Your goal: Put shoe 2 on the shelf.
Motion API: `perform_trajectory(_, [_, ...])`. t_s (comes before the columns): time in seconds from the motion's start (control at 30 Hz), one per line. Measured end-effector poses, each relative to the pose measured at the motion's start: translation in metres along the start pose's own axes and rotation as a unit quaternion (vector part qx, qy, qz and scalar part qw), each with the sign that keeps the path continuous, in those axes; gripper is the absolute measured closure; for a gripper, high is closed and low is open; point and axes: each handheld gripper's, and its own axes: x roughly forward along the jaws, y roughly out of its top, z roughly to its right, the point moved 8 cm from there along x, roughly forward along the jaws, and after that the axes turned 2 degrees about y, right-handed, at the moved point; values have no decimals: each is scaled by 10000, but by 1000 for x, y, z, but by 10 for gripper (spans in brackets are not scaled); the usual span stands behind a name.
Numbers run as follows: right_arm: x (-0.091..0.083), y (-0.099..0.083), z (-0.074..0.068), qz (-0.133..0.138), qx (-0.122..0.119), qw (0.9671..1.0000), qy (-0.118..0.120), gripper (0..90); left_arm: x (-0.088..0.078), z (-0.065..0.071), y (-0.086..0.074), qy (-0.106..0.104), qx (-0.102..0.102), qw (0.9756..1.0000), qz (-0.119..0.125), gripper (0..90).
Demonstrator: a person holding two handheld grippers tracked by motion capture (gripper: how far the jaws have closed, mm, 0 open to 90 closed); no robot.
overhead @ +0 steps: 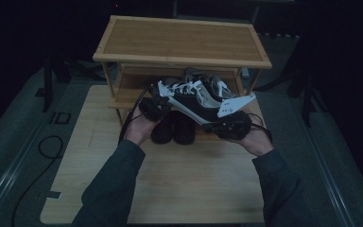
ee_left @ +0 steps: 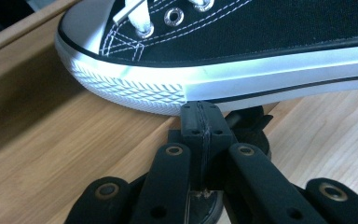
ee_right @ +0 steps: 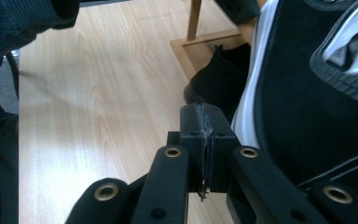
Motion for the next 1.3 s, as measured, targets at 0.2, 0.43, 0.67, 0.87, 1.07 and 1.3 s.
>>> perform_trajectory(0.2, [7, -9, -3, -73, 24, 9999, 100, 878, 1, -3, 4, 203, 65, 9997, -73, 900])
perform_trajectory(0.43, [12, -16, -3, -123, 35, 9998, 128, 871, 4, -7, 5, 384, 91, 9991, -173, 900])
perform_trajectory(0.67, [11, -15, -3, -21, 42, 9999, 116, 868, 10, -16, 5, 492, -163, 9986, -141, 900])
perform_trajectory(0.87, [10, -12, -4, 58, -1, 9999, 135, 869, 15, -23, 5, 521, -311, 9981, -114, 900])
perform_trajectory(1.07, [10, -8, -4, 114, -22, 9999, 113, 869, 18, -31, 4, 513, -457, 9976, -128, 900])
perform_trajectory(1.3, [16, -4, -4, 129, -27, 9998, 137, 869, 26, -38, 9, 608, -563, 9963, -244, 900])
